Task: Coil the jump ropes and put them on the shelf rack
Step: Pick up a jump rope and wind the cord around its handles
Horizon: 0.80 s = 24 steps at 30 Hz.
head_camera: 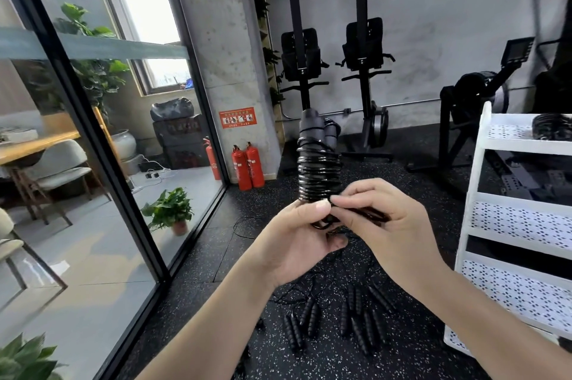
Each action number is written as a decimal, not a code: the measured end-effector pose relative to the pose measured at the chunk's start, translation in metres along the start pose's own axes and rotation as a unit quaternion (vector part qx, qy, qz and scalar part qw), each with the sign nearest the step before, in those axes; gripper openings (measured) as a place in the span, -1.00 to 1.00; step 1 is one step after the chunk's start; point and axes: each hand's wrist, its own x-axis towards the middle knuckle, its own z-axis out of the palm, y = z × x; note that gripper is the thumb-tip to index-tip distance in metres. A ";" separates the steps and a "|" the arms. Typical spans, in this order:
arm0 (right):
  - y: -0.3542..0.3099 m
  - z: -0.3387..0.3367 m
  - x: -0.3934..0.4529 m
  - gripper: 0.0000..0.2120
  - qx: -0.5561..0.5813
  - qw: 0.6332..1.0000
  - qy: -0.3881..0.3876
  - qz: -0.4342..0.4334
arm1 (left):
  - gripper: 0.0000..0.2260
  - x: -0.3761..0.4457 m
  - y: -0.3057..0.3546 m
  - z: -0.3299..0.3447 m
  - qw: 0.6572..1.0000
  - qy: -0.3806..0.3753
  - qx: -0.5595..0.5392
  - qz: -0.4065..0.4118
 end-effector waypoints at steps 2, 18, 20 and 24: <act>0.000 0.000 0.002 -0.84 -0.030 0.999 -0.008 -0.016 | -0.52 0.000 -0.003 0.001 1.000 0.015 0.015 0.010; 0.017 -0.008 -0.012 -0.80 -0.109 0.991 0.000 -0.075 | -0.61 0.003 -0.025 -0.004 0.992 0.107 -0.027 0.058; 0.018 -0.009 -0.012 -0.73 -0.089 0.994 -0.002 -0.065 | -0.66 0.003 -0.025 -0.004 0.992 0.107 -0.024 0.065; 0.021 -0.012 -0.014 -0.71 -0.073 0.996 -0.007 -0.050 | -0.63 0.004 -0.025 -0.006 0.990 0.116 -0.029 0.080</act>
